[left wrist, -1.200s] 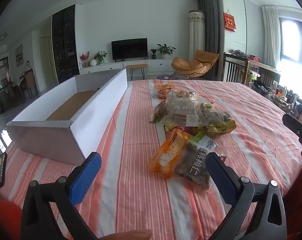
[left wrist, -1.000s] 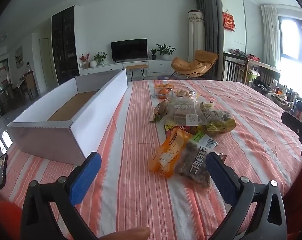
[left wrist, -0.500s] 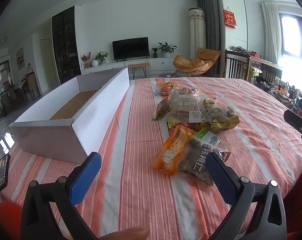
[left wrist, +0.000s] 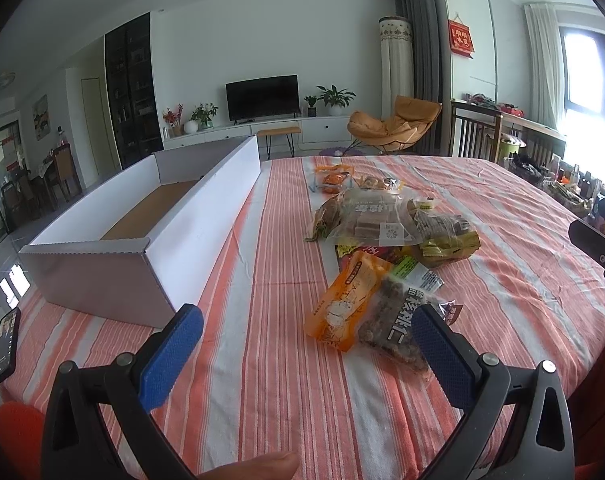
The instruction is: Organize snacks
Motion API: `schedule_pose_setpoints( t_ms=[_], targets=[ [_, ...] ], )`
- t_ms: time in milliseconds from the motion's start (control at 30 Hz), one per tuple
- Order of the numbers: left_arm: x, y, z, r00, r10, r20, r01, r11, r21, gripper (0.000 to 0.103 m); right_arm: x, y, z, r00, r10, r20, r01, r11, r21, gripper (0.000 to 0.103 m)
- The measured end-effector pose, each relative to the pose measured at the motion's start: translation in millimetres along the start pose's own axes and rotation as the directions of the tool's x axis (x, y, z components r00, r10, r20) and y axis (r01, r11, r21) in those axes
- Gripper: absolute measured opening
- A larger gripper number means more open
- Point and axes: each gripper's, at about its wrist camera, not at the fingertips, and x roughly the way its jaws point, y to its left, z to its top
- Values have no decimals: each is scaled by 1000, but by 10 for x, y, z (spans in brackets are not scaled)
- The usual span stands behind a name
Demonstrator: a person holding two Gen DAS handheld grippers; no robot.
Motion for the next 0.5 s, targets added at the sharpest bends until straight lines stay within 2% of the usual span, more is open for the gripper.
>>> schedule_pose_setpoints(
  t_ms=[500],
  targets=[
    [-16,4,-1,1000,1,0,-1,1000,1,103,3,5,-13,1000,0,0,0,1000,1,90]
  ],
)
